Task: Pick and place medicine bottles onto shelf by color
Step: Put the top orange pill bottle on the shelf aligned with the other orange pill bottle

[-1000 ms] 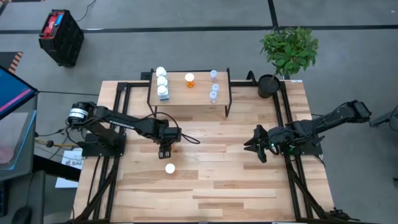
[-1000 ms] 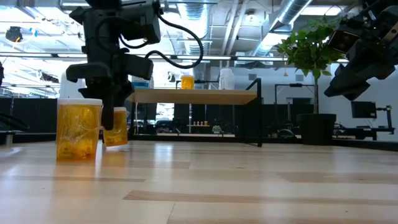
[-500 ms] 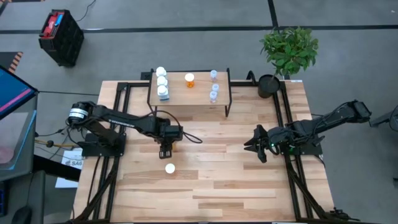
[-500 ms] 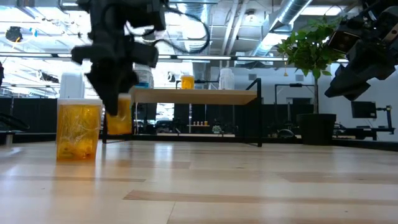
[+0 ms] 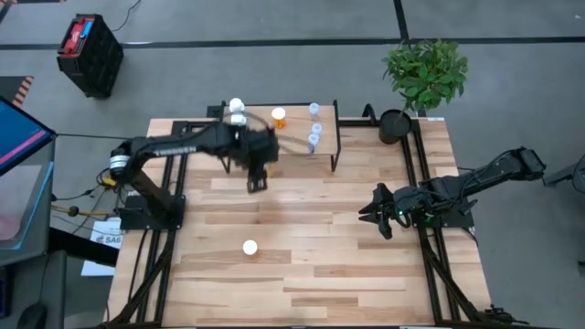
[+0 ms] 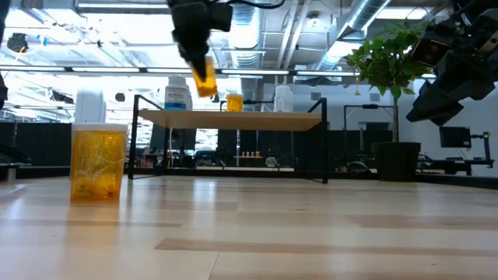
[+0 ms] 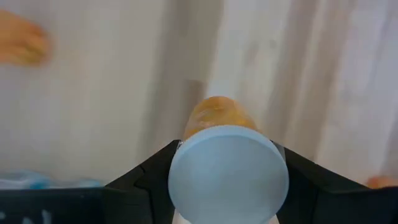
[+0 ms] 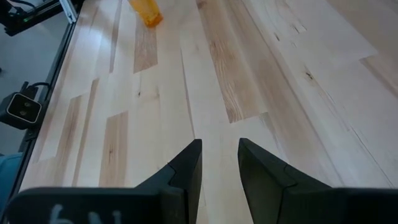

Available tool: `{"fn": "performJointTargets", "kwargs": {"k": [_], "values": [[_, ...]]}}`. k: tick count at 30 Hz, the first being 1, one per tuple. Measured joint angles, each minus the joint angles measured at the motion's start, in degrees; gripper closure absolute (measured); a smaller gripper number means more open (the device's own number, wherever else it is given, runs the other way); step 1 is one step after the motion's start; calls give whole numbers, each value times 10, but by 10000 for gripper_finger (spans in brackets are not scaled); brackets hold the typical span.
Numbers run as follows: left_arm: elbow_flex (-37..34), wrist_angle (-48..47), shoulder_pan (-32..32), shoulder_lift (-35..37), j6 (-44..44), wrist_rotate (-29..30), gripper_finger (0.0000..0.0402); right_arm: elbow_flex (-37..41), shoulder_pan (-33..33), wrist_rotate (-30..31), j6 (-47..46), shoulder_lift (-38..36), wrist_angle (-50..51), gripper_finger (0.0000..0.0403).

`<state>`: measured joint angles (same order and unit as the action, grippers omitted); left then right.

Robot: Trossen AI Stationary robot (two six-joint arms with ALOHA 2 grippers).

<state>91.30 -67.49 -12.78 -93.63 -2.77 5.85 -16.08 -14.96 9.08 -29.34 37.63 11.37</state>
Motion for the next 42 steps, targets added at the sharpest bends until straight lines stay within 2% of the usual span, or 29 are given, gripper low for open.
{"fn": "performJointTargets", "kwargs": {"k": [9,16,20,29,42], "values": [[244,-86,-103,-154,-87,-8,212,0,0,0,0,0,3,276],[344,-169,-131,-247,-100,-9,211,0,0,0,-1,0,7,276],[362,-164,-133,-266,-113,-9,211,0,0,0,-1,0,13,276],[364,-185,-137,-263,-94,-5,211,0,0,0,-2,0,18,276],[364,-165,-140,-264,-95,-4,206,0,0,0,-2,0,18,276]]}}
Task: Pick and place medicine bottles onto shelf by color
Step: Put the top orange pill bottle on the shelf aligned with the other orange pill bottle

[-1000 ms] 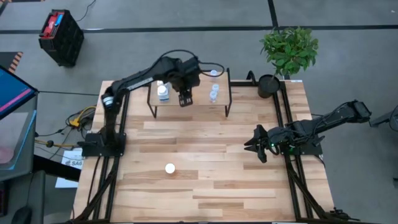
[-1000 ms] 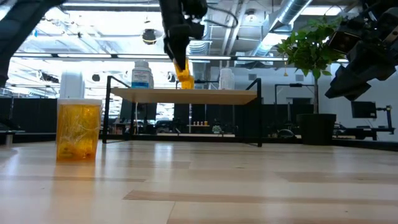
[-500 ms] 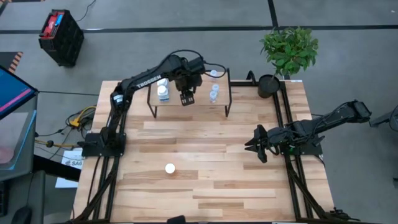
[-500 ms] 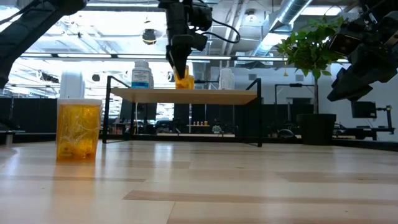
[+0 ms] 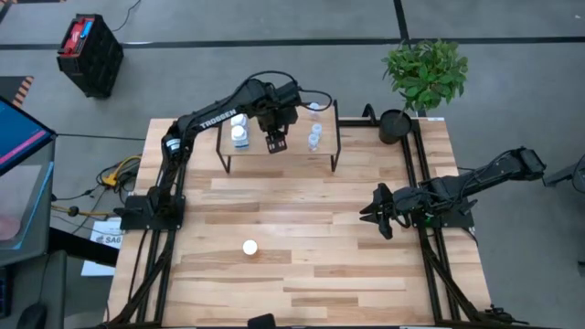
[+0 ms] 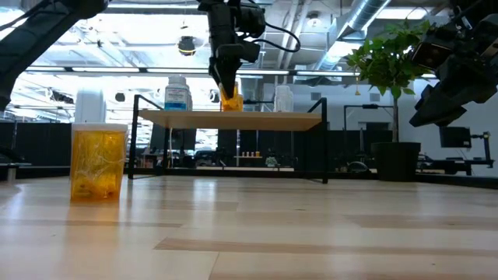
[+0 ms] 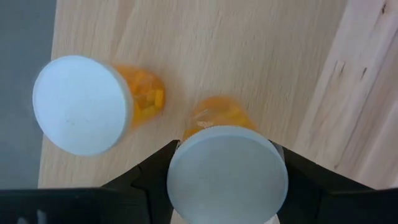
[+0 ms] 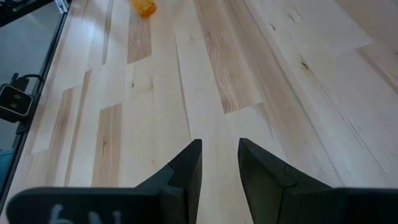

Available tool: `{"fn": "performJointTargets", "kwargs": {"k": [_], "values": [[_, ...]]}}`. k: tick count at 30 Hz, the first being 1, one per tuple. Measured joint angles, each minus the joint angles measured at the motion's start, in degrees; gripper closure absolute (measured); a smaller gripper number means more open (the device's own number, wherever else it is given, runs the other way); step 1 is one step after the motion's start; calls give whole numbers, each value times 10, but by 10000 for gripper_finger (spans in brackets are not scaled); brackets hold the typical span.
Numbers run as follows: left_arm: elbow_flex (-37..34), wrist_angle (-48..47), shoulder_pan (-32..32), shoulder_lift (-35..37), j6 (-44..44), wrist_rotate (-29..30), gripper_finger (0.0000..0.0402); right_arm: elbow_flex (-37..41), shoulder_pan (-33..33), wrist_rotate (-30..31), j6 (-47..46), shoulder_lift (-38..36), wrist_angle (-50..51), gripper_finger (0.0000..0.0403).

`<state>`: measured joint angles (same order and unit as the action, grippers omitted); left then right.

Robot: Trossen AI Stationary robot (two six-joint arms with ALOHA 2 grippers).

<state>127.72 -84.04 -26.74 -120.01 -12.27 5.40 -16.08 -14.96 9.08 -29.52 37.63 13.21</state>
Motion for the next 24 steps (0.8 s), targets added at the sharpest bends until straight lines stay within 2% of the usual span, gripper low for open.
{"fn": "performJointTargets", "kwargs": {"k": [12,24], "values": [[0,17,0,-1,-6,37,116,0,0,0,0,0,0,276],[0,-2,15,7,5,61,110,0,0,0,0,0,0,276]]}}
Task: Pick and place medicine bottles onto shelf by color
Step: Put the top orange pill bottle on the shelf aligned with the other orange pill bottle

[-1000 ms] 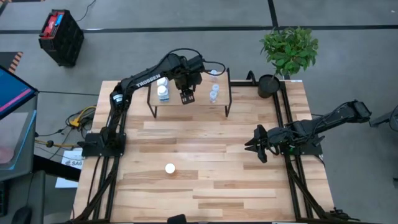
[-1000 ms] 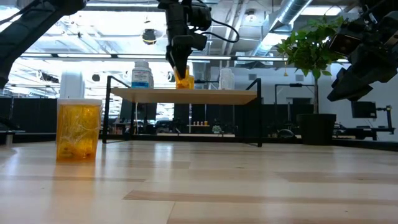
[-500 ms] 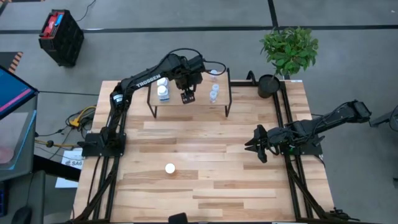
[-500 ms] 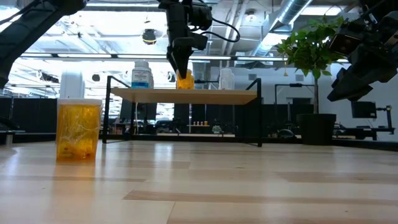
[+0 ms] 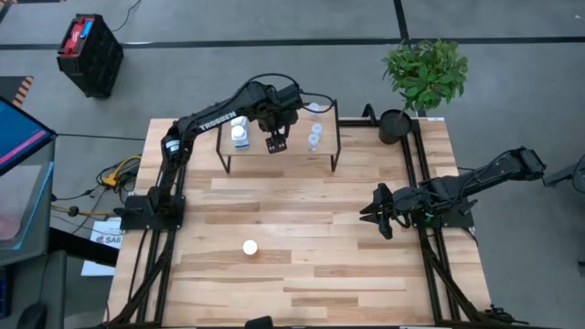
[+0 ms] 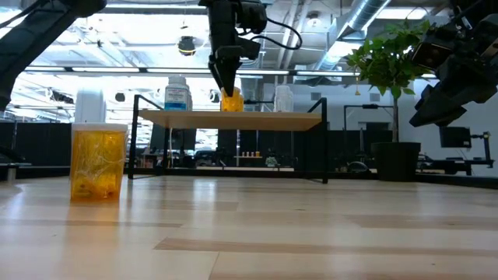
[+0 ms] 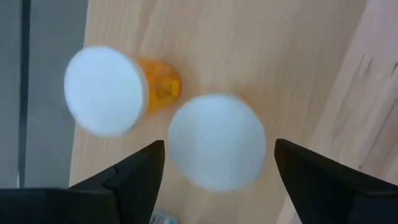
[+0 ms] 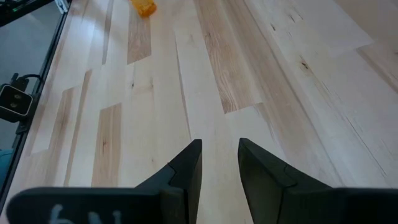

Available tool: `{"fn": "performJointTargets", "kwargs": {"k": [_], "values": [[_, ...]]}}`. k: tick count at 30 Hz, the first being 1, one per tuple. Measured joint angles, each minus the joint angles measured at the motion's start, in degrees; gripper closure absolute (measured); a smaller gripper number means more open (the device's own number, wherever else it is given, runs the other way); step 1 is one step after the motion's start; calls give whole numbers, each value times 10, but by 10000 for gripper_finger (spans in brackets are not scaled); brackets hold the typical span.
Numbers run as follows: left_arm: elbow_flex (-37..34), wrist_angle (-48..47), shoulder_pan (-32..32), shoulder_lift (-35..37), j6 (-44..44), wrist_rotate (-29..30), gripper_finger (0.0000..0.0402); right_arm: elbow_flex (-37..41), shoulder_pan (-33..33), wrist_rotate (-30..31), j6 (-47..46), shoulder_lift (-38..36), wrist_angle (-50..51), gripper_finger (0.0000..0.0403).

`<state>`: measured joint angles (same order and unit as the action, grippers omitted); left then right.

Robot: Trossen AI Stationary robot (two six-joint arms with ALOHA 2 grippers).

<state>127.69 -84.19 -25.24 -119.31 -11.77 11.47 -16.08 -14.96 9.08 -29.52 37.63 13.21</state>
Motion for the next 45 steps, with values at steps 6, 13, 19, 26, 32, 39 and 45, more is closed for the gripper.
{"fn": "performJointTargets", "kwargs": {"k": [6,13,19,26,32,39,45], "values": [[57,-37,7,3,5,32,111,0,0,0,0,0,0,276],[63,-59,21,24,4,-3,111,0,0,0,0,0,0,276],[51,-58,43,22,-11,-83,111,0,0,0,0,0,0,276],[42,-59,61,19,-13,-127,111,0,0,0,2,0,1,276],[42,-58,62,19,18,-145,111,0,0,0,2,0,1,276],[17,-57,75,21,69,-168,111,0,0,0,1,0,1,276],[-79,-59,89,71,45,-167,111,0,0,0,1,0,3,276]]}}
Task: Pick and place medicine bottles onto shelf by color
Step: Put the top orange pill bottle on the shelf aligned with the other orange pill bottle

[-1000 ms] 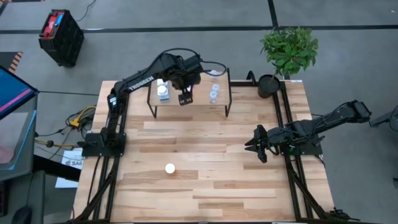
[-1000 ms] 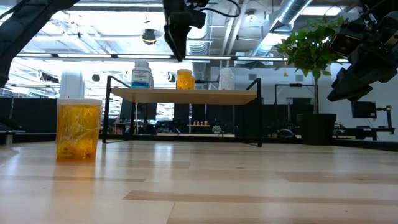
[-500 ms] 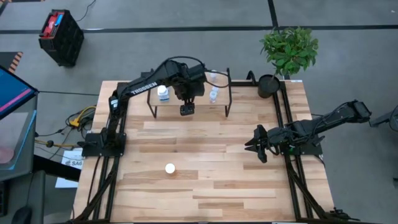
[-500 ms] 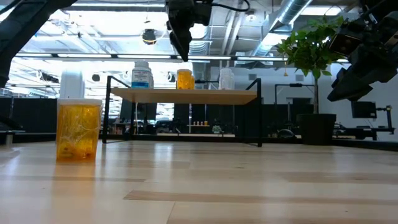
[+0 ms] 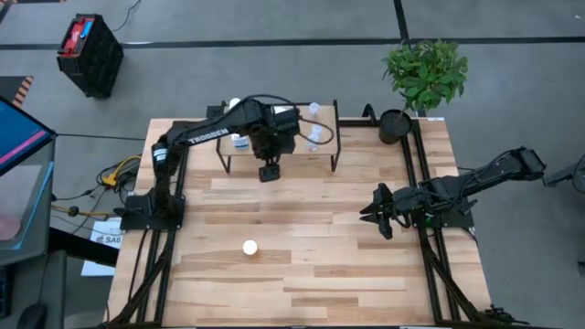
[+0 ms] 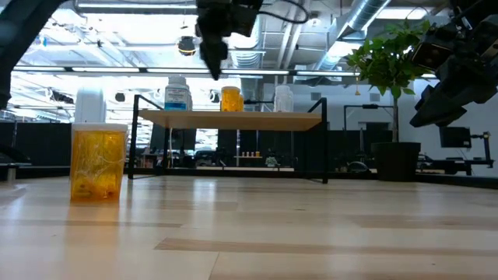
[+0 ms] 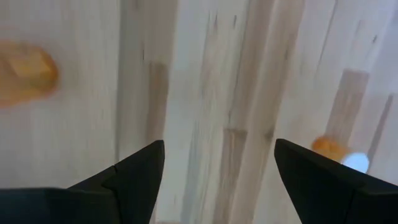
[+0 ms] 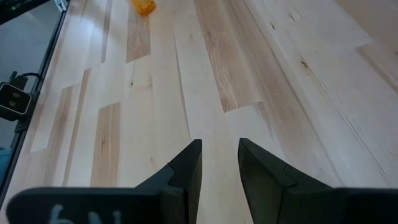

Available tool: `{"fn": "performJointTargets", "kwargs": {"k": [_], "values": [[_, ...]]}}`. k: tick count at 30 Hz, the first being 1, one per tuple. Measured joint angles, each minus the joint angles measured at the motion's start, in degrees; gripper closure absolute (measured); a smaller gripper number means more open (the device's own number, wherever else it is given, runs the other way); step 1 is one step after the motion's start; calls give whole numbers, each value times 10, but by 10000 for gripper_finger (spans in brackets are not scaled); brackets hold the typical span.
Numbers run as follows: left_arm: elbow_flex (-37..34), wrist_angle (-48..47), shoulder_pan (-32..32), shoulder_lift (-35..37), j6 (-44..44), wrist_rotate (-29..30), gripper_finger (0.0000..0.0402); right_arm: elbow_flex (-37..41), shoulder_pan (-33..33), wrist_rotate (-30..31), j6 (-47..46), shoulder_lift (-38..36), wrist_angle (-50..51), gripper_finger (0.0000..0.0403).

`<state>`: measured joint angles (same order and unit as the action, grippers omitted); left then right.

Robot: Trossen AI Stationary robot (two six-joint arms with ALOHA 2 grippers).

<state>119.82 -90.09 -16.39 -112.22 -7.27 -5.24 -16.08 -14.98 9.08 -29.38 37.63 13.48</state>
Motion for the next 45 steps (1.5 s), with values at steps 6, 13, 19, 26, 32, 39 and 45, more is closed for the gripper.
{"fn": "performJointTargets", "kwargs": {"k": [6,13,19,26,32,39,45], "values": [[-91,82,-4,58,-2,25,111,0,0,0,0,0,0,276],[-147,153,-15,53,-34,42,111,0,0,0,-2,0,2,276],[-151,195,-19,52,-62,59,111,0,0,0,-6,0,3,276],[-152,185,-30,52,-70,96,111,0,0,0,-6,0,2,276],[-152,217,-43,52,-95,116,111,0,0,0,-6,0,2,276],[-152,242,-52,52,-106,118,111,0,0,0,-6,0,2,276],[-152,272,-55,52,-114,120,111,0,0,0,-6,0,2,276]]}}
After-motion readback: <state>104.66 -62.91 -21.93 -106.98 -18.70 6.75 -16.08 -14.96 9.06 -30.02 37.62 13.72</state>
